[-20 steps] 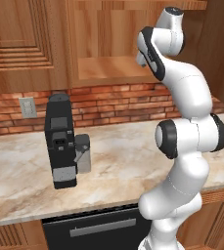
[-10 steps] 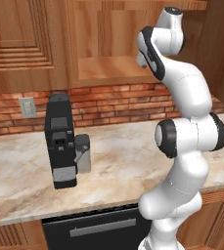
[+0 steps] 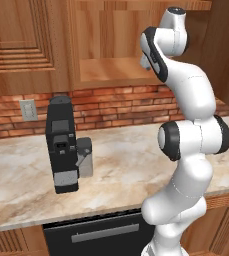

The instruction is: Open the cabinet. Pick the bar soap and place it next to the sink. Then close the cabinet.

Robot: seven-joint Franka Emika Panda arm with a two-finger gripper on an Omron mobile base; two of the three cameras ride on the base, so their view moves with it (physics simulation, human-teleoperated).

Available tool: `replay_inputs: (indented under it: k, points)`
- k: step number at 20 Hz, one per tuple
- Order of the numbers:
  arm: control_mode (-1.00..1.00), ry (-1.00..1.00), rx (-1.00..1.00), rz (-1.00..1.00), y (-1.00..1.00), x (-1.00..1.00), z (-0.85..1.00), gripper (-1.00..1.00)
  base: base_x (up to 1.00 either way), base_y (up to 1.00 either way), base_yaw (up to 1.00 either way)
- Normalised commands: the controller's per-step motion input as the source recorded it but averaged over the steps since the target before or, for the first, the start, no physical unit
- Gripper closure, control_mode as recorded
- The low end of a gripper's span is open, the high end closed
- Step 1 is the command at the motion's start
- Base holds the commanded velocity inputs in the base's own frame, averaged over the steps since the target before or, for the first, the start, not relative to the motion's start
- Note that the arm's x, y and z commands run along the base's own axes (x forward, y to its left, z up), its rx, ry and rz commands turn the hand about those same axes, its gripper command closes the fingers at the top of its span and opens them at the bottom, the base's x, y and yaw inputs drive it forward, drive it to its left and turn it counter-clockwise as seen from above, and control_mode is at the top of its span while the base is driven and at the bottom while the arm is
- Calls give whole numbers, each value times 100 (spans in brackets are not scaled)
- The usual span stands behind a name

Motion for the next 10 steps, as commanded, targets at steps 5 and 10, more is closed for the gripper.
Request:
replay_inputs:
  k: [5, 10]
  points:
    - [-100, 6, 0, 0, 0, 0, 0, 100, 0, 0, 0]
    - [-100, 0, 0, 0, 0, 0, 0, 100, 0, 0, 0]
